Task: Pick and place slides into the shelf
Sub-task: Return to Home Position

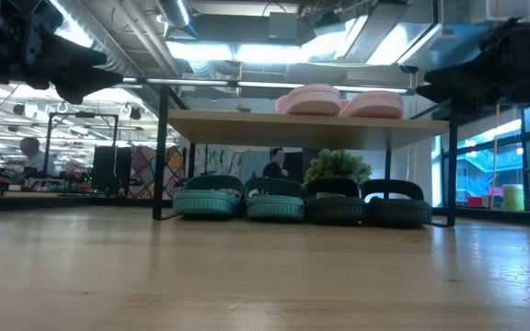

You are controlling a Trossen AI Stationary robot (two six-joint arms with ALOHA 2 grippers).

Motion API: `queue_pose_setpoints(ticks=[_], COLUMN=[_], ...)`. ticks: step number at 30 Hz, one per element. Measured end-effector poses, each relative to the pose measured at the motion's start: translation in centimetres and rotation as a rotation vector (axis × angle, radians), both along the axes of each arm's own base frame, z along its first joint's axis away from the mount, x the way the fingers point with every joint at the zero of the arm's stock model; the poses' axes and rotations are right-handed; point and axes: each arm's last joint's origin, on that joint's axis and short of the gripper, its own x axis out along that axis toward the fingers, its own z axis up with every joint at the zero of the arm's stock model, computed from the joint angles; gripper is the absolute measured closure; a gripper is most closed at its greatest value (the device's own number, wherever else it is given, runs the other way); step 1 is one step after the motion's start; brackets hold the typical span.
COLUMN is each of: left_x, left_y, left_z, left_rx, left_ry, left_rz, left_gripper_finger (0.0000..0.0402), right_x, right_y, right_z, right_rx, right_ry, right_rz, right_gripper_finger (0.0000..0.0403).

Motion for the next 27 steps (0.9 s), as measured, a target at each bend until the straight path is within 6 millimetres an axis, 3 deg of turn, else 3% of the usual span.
queue_pose_setpoints(ticks=[14, 21, 27], left_x=[0.11, 0.11, 0.11], left_y=[0.00, 0.00, 0.00], left_z=[-0.36, -0.36, -0.36], left_rx=[0.014, 0.017, 0.017], left_ry=[-0.001, 0.000, 0.000], left_rz=[0.011, 0.012, 0.012], left_gripper_finger=[0.0138, 0.0138, 0.0138], right_x=[0.00, 0.00, 0.00], right_y=[-0.01, -0.01, -0.01], right_z=[-0.17, -0.16, -0.16], right_rx=[0.014, 0.135, 0.138], right_ry=[0.015, -0.016, -0.016], right_rz=[-0.001, 0.010, 0.010], right_gripper_finger=[0.0179, 0.0179, 0.0179])
